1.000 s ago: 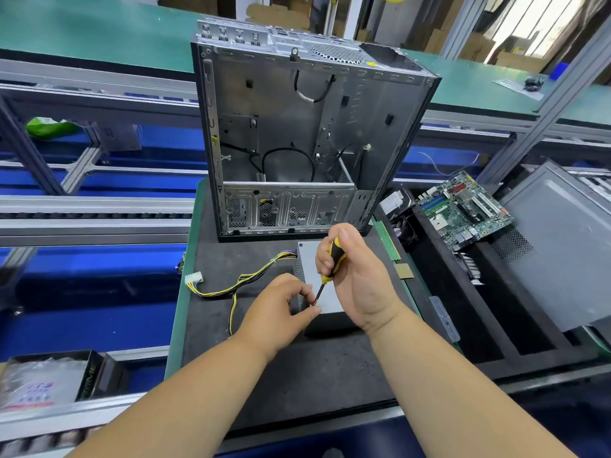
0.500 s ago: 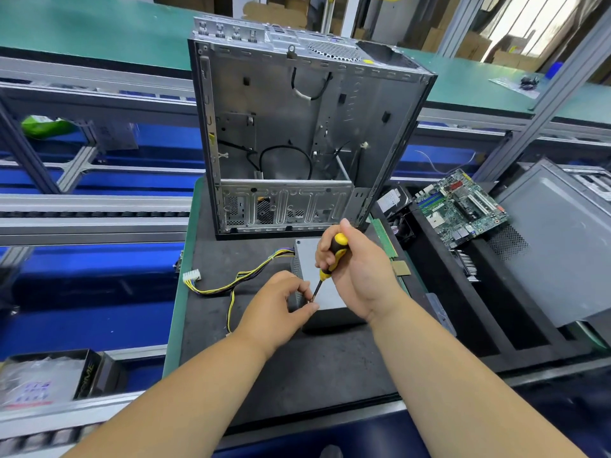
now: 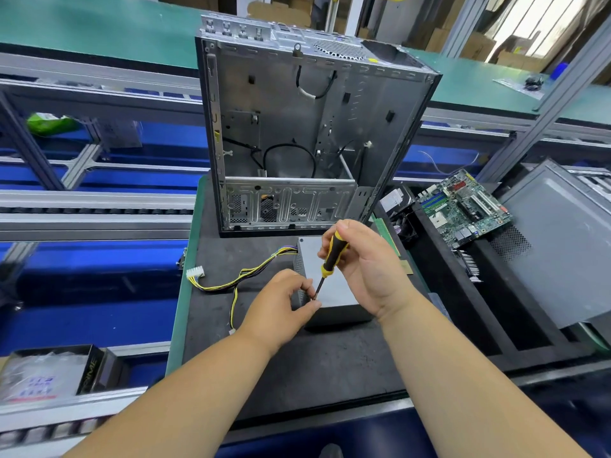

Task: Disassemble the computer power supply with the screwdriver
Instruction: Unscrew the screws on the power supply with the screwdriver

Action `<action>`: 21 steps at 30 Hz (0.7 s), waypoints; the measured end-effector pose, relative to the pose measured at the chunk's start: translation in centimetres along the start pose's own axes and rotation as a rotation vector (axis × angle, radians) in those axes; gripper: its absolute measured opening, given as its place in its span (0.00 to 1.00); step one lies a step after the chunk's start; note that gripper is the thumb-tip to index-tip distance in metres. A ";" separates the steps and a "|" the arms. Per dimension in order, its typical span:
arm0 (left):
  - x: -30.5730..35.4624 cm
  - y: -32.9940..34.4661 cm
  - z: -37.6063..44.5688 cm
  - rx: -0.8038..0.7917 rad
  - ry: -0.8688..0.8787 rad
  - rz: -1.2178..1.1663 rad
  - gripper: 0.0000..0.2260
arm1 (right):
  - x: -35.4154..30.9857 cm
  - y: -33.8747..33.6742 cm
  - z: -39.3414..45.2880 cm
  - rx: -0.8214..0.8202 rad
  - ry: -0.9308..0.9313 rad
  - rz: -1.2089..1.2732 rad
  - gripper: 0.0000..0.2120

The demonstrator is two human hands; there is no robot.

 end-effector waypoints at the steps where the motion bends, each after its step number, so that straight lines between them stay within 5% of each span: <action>1: 0.0 0.0 0.0 0.002 0.001 -0.001 0.08 | 0.1 0.0 0.0 -0.002 -0.004 0.010 0.11; 9: -0.1 0.0 0.0 0.012 0.004 -0.055 0.08 | 0.9 0.5 0.2 0.043 -0.056 0.105 0.19; 15: -0.3 0.2 0.0 0.005 0.004 0.008 0.08 | 0.7 0.5 -0.2 0.023 -0.075 0.076 0.08; 21: -0.2 0.1 -0.1 0.001 0.005 0.105 0.11 | 0.4 0.3 -0.5 0.004 -0.037 0.016 0.07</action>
Point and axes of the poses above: each hand's wrist, its own z-axis towards the middle knuckle, its own y-axis out of the palm, x = y × z, the point moved 3 cm from there along z, towards the middle knuckle, and after that the axes turned 15 degrees about -x, right-handed, at the moved point
